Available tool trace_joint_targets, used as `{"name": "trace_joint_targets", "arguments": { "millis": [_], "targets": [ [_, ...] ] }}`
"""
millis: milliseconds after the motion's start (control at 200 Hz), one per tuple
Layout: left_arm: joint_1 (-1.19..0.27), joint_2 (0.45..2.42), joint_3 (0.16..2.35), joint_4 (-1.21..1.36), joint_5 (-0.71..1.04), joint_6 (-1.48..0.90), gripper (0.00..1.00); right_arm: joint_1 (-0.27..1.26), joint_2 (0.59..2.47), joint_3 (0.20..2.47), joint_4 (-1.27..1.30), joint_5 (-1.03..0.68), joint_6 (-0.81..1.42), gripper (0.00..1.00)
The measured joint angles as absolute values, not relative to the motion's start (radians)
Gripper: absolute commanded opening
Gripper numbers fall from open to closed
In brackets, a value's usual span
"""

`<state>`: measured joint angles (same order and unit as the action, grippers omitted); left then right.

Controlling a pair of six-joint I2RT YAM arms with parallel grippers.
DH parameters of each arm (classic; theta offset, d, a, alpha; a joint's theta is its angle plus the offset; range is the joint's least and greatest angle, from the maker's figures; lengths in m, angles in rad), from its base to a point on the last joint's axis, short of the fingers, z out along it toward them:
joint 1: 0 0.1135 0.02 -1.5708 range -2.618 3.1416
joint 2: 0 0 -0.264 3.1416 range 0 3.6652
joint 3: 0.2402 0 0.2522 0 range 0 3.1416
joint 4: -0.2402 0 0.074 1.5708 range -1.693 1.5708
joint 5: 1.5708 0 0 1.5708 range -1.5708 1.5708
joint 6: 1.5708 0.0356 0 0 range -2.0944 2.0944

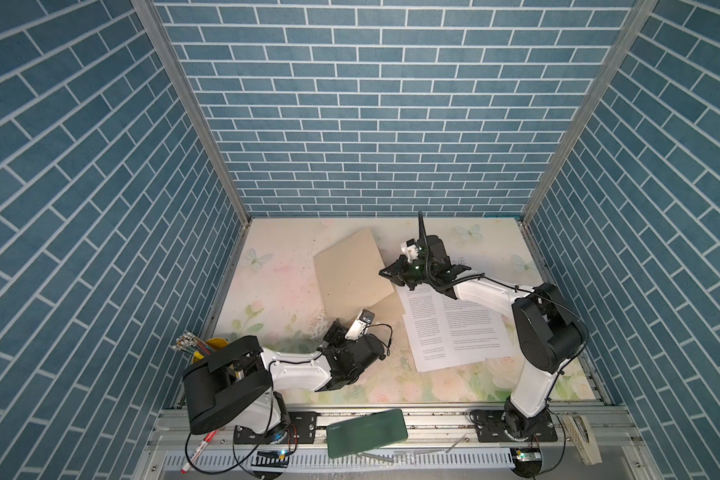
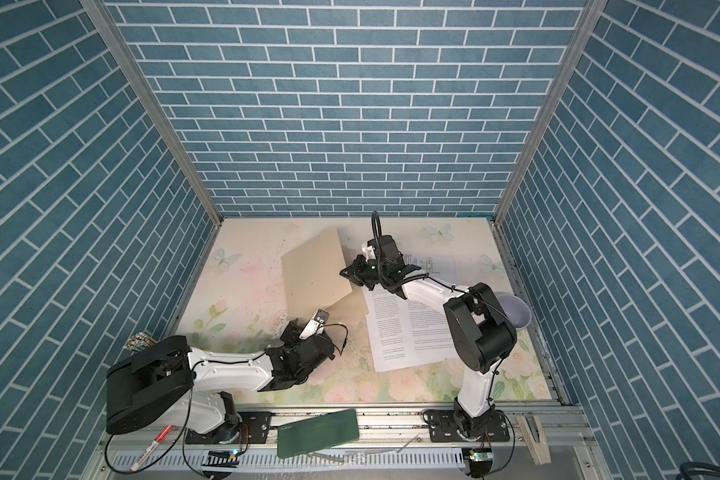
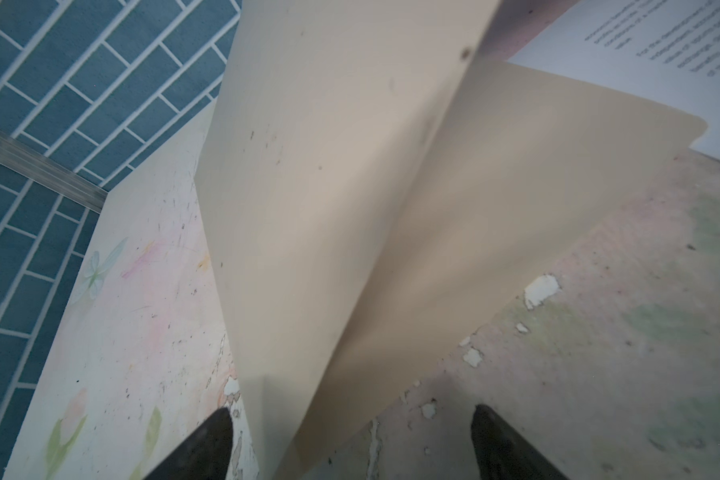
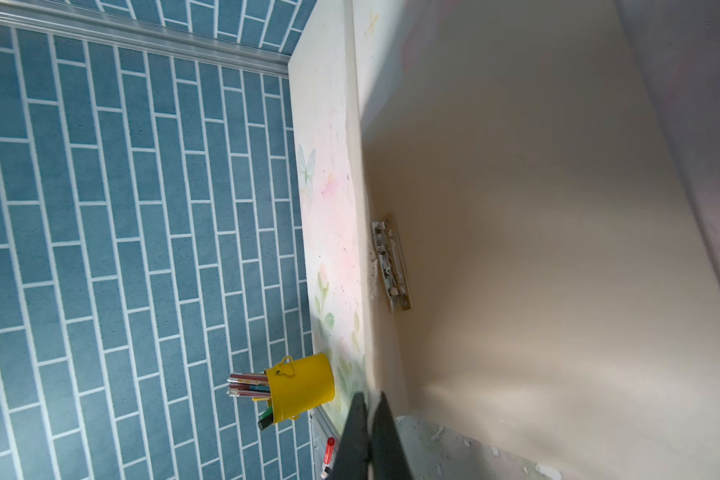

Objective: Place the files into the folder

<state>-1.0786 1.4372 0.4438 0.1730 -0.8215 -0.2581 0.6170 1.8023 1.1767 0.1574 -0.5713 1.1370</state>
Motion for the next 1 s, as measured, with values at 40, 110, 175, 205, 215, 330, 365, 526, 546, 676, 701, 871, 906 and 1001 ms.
{"name": "trace_joint_targets", "arguments": {
  "millis": [40,110,175,205,215,330,365,526,546,676,701,871,906,1001],
  "targets": [
    [-1.079,1.439,0.448,0.18,-0.828,-0.257,0.86,0.617,1.796,1.173,0.159,-0.572,1.137,0.02],
    [-1.078,1.448,0.462,0.193,-0.838,-0.257,0.84,0.617,1.79,1.166,0.166,-0.572,1.137,0.02],
    [-1.077,1.457,0.475,0.204,-0.845,-0.257,0.83,0.617,1.788,1.159,0.167,-0.573,1.137,0.02],
    [-1.077,1.461,0.479,0.21,-0.847,-0.257,0.82,0.617,1.787,1.156,0.168,-0.573,1.137,0.02],
    [-1.077,1.462,0.481,0.212,-0.849,-0.257,0.82,0.617,1.787,1.155,0.168,-0.573,1.137,0.02],
    [-1.075,1.477,0.486,0.23,-0.858,-0.258,0.76,0.617,1.784,1.142,0.17,-0.572,1.137,0.02],
    [-1.073,1.482,0.486,0.235,-0.86,-0.257,0.74,0.617,1.783,1.138,0.171,-0.572,1.137,0.02],
    [-1.061,1.487,0.486,0.252,-0.862,-0.249,0.67,0.617,1.767,1.114,0.172,-0.572,1.137,0.02],
    [-1.06,1.487,0.486,0.253,-0.862,-0.245,0.66,0.617,1.764,1.113,0.171,-0.572,1.137,0.02],
    [-1.037,1.488,0.486,0.266,-0.851,-0.234,0.57,0.617,1.756,1.112,0.171,-0.572,1.138,0.02],
    [-1.032,1.49,0.487,0.268,-0.85,-0.233,0.57,0.617,1.755,1.111,0.171,-0.572,1.137,0.02],
    [-1.014,1.496,0.486,0.283,-0.842,-0.227,0.5,0.617,1.75,1.104,0.168,-0.573,1.138,0.02],
    [-1.012,1.496,0.486,0.292,-0.84,-0.224,0.48,0.617,1.75,1.103,0.165,-0.573,1.138,0.02],
    [-1.01,1.496,0.486,0.31,-0.831,-0.217,0.41,0.617,1.75,1.099,0.162,-0.572,1.138,0.02]
  ]
}}
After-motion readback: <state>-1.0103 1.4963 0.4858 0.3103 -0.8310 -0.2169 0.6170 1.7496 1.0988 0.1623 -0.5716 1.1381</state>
